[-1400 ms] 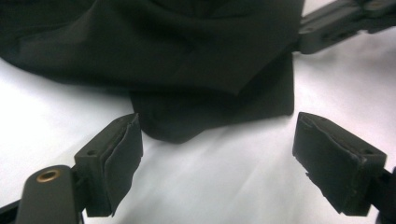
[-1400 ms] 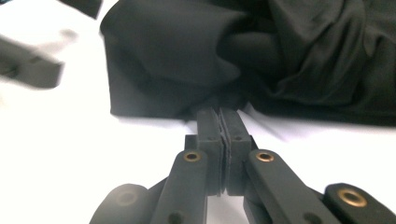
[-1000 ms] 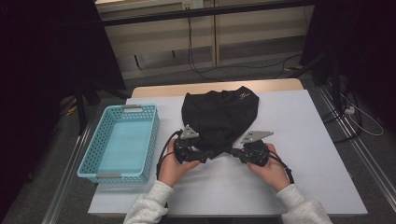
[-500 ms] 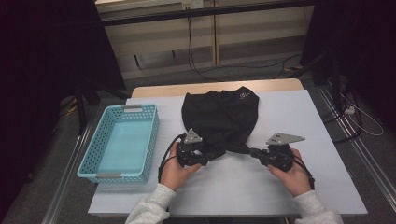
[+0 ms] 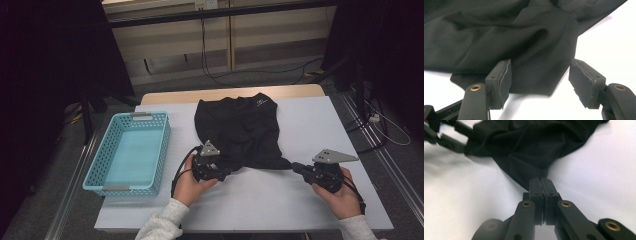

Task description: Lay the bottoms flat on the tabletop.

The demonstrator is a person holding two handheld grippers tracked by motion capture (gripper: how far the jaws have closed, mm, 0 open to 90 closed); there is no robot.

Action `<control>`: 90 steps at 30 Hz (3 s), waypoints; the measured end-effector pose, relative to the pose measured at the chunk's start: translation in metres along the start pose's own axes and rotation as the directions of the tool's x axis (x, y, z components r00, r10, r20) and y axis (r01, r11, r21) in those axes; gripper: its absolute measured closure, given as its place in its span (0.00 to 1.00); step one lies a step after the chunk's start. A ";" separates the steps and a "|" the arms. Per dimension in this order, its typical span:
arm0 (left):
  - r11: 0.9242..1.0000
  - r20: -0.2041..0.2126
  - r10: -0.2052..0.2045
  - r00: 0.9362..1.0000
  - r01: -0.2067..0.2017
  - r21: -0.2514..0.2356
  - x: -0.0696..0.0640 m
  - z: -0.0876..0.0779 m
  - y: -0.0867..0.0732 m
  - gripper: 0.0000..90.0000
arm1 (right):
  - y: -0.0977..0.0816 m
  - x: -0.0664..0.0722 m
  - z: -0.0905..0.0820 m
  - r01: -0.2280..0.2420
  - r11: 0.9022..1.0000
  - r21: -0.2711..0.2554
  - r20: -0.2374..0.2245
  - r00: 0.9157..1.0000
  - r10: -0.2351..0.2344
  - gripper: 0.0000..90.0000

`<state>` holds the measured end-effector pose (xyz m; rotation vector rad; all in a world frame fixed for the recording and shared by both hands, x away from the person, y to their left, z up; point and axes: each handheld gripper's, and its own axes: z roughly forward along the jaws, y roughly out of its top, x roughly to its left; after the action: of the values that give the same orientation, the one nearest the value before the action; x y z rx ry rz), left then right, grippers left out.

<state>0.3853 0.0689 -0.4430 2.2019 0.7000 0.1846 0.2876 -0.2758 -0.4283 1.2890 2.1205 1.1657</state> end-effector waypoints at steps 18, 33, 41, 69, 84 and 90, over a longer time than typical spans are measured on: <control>1.000 0.036 -0.027 0.999 0.026 0.013 -0.003 0.008 0.010 0.53 | -0.019 -0.017 -0.020 -0.026 0.999 0.028 0.089 0.996 0.023 0.98; 0.999 0.007 -0.028 1.000 0.028 0.044 0.000 0.015 0.001 0.59 | 0.004 0.019 0.035 0.113 0.992 0.062 -0.004 0.994 -0.113 0.71; 0.997 -0.007 -0.058 0.998 0.058 0.051 0.001 0.010 -0.002 0.88 | 0.010 0.019 0.060 0.163 0.974 0.156 0.038 0.985 -0.170 0.95; 0.975 -0.055 -0.216 0.975 0.211 -0.074 0.033 -0.058 0.012 0.98 | 0.026 0.043 0.047 0.123 0.992 0.015 -0.131 0.984 -0.120 0.99; 0.975 -0.011 -0.220 0.975 0.219 -0.045 0.027 -0.049 0.013 0.98 | 0.031 0.054 0.048 0.128 0.991 -0.024 -0.146 0.981 -0.130 0.99; 0.975 0.002 -0.220 0.976 0.220 -0.036 0.025 -0.045 0.012 0.98 | 0.029 0.071 0.060 0.179 0.984 0.021 -0.171 0.970 -0.173 0.94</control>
<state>0.3959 0.1058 -0.4062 2.0722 0.9278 0.0853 0.3089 -0.1810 -0.4327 1.0224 2.3336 1.2024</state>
